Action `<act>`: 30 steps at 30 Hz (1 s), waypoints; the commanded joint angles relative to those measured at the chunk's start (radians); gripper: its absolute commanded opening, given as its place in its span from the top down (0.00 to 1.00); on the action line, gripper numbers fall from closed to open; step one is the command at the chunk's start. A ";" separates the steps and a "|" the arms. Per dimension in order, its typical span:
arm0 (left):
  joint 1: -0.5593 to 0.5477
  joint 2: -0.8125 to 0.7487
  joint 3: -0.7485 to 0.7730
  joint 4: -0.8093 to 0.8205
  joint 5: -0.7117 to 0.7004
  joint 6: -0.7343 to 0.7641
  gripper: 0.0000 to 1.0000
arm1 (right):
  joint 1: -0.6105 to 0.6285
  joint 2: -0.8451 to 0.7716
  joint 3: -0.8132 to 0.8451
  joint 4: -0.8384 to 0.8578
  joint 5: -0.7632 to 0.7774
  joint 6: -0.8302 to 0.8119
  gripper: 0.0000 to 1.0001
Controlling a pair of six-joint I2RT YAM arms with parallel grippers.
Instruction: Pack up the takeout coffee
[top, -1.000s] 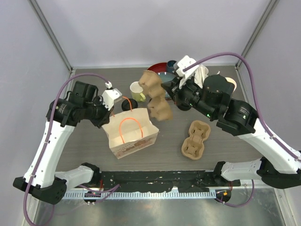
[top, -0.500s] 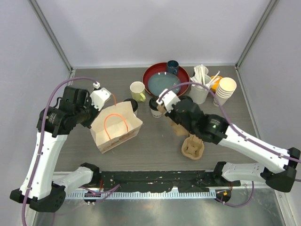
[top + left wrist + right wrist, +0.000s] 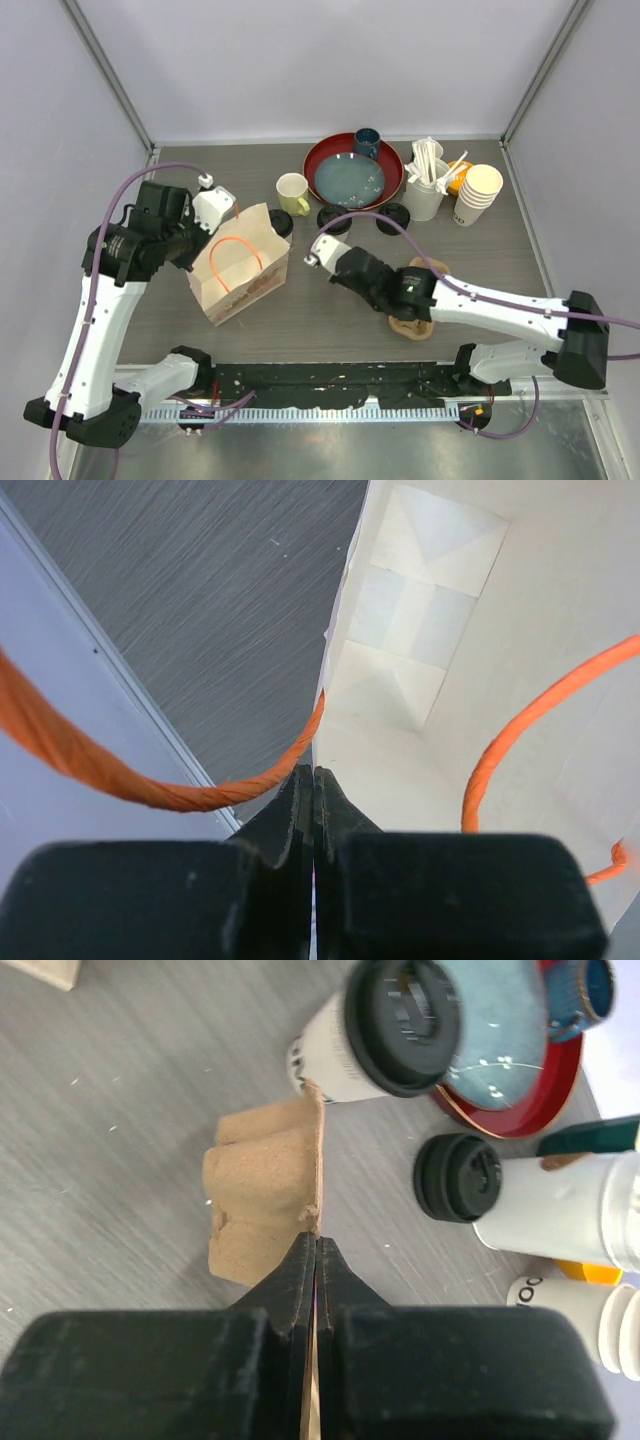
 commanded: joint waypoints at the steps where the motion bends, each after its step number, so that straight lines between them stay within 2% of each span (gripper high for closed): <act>1: 0.005 0.002 0.022 -0.135 0.006 -0.016 1.00 | 0.083 0.087 -0.028 0.110 0.079 -0.003 0.99; 6: 0.005 -0.005 0.022 -0.136 0.006 -0.011 1.00 | 0.171 0.169 -0.033 0.172 0.030 -0.052 0.99; 14: 0.005 -0.017 0.011 -0.133 0.006 0.001 1.00 | 0.211 0.191 -0.089 0.231 -0.070 -0.127 0.99; 21: 0.005 -0.018 0.014 -0.135 0.007 0.010 1.00 | 0.314 0.183 -0.096 0.141 -0.063 -0.073 0.98; 24: 0.005 -0.018 0.014 -0.133 0.010 0.009 1.00 | 0.367 0.180 -0.097 0.095 -0.029 -0.004 0.92; 28: 0.005 -0.017 0.018 -0.133 0.015 0.012 1.00 | 0.407 0.174 -0.071 0.009 -0.023 0.107 0.58; 30: 0.007 -0.015 0.018 -0.133 0.019 0.012 1.00 | 0.412 0.170 -0.057 -0.017 0.002 0.180 0.55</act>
